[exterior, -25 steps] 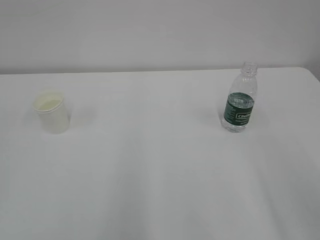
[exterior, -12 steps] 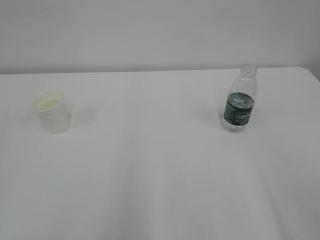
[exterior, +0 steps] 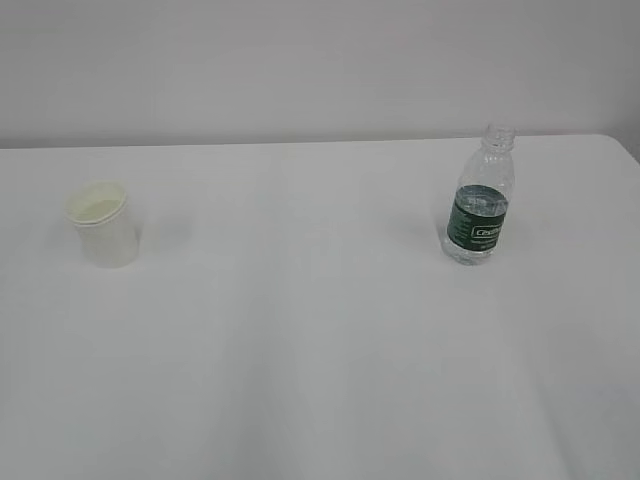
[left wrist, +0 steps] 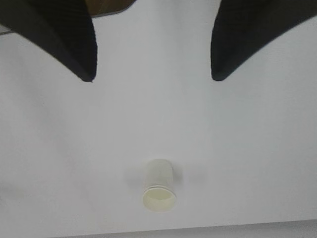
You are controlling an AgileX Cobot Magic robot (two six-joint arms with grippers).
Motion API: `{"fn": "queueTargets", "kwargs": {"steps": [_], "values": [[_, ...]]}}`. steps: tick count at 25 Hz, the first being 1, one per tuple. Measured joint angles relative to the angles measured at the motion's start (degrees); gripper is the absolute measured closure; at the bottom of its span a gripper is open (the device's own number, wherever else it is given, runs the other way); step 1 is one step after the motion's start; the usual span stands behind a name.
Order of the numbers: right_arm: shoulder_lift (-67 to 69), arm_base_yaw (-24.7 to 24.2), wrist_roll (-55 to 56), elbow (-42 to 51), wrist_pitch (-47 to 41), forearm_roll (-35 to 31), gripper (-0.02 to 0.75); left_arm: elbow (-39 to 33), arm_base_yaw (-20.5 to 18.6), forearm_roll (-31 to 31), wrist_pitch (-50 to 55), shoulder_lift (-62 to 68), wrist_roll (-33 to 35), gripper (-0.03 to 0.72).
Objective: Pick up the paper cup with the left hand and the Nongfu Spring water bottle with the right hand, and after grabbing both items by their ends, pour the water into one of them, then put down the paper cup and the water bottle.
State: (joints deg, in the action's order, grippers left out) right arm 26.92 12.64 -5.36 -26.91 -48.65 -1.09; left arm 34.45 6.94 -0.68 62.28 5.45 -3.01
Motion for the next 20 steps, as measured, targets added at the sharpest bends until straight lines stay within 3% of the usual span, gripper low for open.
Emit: {"fn": "queueTargets", "kwargs": {"steps": [20], "values": [[-9.06, 0.0, 0.1, -0.31, -3.2, -0.19, 0.165, -3.71, 0.0, -0.71, 1.55, -3.6, 0.0, 0.204]]}}
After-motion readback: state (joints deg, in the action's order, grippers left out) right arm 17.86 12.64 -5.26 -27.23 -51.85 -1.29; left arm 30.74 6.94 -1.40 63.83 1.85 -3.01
